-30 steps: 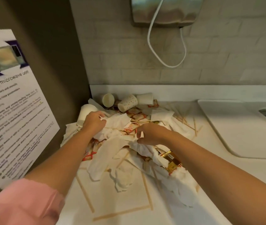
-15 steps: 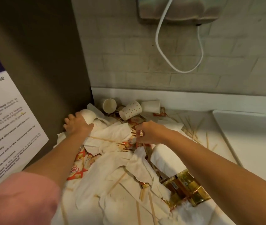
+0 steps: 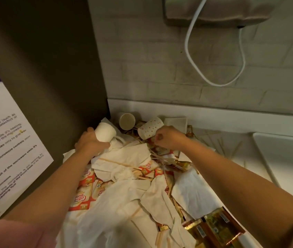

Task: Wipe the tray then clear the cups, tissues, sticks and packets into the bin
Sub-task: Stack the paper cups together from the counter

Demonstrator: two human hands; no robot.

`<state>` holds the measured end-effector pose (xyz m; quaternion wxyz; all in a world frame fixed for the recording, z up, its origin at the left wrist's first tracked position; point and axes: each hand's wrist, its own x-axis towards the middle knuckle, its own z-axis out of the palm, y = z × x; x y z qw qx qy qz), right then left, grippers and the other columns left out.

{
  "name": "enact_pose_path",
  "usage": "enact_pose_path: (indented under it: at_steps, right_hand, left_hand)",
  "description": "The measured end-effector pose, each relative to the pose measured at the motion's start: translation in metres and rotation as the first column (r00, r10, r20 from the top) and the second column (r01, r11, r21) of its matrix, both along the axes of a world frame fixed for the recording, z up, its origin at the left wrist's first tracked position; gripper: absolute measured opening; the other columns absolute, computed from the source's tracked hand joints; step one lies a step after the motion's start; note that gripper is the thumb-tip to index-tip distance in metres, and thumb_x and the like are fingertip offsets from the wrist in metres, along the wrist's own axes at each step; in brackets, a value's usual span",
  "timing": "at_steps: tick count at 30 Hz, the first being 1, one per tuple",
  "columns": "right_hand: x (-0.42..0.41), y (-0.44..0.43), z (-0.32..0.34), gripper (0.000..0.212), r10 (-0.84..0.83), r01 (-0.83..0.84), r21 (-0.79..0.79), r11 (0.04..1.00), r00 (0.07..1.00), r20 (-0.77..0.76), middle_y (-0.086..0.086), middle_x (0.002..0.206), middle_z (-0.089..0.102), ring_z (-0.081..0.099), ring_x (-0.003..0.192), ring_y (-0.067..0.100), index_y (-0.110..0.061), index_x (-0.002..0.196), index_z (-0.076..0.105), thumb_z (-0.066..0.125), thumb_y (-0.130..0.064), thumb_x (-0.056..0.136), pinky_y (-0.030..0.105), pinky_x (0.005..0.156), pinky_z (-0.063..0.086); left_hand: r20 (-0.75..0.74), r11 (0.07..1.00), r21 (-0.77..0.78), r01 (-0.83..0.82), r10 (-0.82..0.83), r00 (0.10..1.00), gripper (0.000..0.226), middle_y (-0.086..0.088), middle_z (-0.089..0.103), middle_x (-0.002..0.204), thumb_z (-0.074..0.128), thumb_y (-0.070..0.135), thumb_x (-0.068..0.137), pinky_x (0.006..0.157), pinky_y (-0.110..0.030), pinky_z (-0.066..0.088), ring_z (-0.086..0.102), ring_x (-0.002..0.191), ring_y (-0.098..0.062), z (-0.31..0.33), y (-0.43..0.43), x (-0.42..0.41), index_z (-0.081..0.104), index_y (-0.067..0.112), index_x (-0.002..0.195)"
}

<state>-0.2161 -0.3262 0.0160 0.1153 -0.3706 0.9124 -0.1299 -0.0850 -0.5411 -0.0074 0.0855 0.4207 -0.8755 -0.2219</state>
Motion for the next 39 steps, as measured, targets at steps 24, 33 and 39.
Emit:
enact_pose_path:
  at_steps: [24, 33, 39]
  right_hand:
    - [-0.058, -0.045, -0.032, 0.043, -0.347, 0.441, -0.376, 0.815, 0.891, 0.291, 0.011, 0.128, 0.057, 0.052, 0.117, 0.030, -0.019, 0.131, 0.051, 0.055, -0.021, 0.089, 0.043, 0.097, 0.046]
    - [-0.033, -0.048, 0.009, 0.025, -0.091, 0.414, -0.663, 0.624, 0.881, 0.464, 0.004, 0.099, 0.059, 0.054, 0.093, 0.015, -0.004, 0.113, 0.063, 0.055, -0.012, 0.090, 0.019, 0.063, 0.040]
    - [-0.013, -0.046, 0.018, 0.020, 0.016, 0.394, -0.627, 0.672, 0.838, 0.545, 0.003, 0.097, 0.058, 0.053, 0.089, 0.014, -0.007, 0.110, 0.063, 0.051, -0.012, 0.094, 0.016, 0.059, 0.039]
  left_hand:
    - [-0.016, 0.966, -0.103, 0.237, -0.240, 0.971, 0.086, -0.007, 0.044, 0.131, 0.081, 0.044, 0.063, 0.090, -0.037, 0.045, 0.047, 0.117, -0.025, 0.001, 0.030, -0.012, 0.038, 0.016, 0.132]
    - [-0.026, 0.961, -0.100, 0.257, -0.261, 0.965, 0.090, -0.007, 0.044, 0.131, 0.082, 0.044, 0.061, 0.088, -0.036, 0.044, 0.046, 0.117, -0.025, -0.003, 0.033, -0.020, 0.037, 0.016, 0.133]
    - [-0.067, 0.964, -0.087, 0.249, -0.255, 0.964, 0.087, -0.007, 0.046, 0.129, 0.083, 0.042, 0.061, 0.088, -0.038, 0.046, 0.048, 0.115, -0.026, -0.002, 0.038, -0.023, 0.039, 0.015, 0.131]
